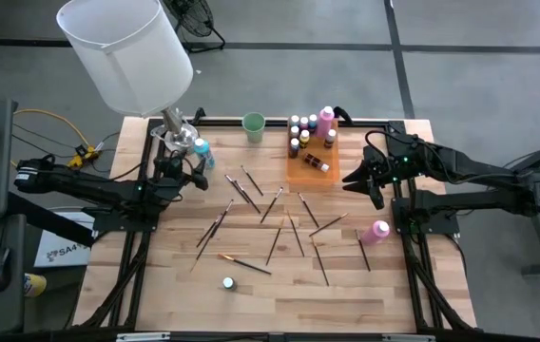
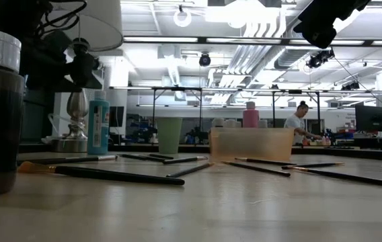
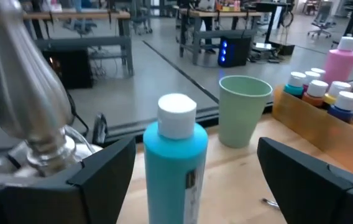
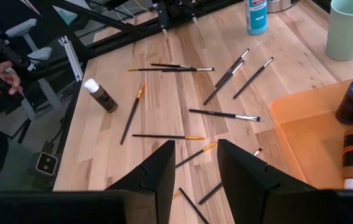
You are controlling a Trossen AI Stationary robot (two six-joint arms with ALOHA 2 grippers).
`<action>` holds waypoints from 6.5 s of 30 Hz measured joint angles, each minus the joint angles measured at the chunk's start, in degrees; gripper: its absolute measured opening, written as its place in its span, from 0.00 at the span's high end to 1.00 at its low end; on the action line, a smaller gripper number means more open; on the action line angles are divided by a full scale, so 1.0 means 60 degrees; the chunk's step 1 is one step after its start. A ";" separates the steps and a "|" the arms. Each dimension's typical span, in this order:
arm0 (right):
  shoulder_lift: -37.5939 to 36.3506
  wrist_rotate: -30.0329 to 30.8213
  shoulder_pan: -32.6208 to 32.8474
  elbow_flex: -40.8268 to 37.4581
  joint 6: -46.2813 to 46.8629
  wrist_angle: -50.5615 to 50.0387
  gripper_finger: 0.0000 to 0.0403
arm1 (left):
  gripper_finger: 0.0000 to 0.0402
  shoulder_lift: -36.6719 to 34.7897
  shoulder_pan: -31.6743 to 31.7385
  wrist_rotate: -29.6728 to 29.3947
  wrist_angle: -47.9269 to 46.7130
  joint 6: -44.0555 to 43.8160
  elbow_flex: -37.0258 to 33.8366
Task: Pick & Place Paint Supplies
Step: Put the large light blue paint bottle into the orange bin, then put the black paint bottle into the orange bin
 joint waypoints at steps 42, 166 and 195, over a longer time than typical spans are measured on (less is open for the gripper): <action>0.0000 0.0000 0.0000 0.0000 0.0000 0.0000 0.72 | 0.35 0.2557 0.3628 0.3431 0.3742 0.1608 0.0015; -0.0004 0.0000 -0.0002 0.0000 0.0000 -0.0003 0.72 | 0.40 1.1185 0.3716 1.0743 0.3745 0.5181 0.9672; -0.0001 0.0000 0.0000 0.0000 0.0001 -0.0004 0.72 | 0.40 0.6551 -0.1253 1.2669 -0.8023 0.5741 0.9047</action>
